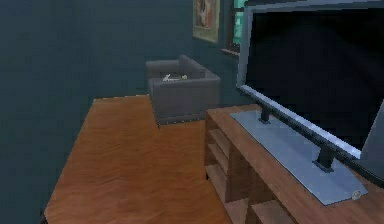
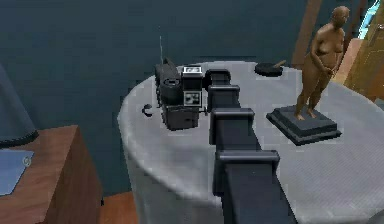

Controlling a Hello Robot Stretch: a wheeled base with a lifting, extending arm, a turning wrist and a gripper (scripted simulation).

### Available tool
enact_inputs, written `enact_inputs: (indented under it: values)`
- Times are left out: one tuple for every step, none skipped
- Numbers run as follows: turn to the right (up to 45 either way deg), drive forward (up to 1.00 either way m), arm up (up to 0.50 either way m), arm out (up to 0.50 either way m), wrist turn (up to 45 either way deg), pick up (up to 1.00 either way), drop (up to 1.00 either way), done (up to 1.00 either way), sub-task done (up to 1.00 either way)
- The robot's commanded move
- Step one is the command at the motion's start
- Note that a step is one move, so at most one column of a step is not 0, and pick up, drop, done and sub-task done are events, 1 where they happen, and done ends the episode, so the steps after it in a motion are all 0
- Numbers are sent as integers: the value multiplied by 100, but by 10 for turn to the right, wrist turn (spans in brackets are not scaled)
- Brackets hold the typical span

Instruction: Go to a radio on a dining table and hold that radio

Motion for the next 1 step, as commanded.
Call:
enact_inputs:
  values:
    - [0,0,0,0,0,0,0,100,0]
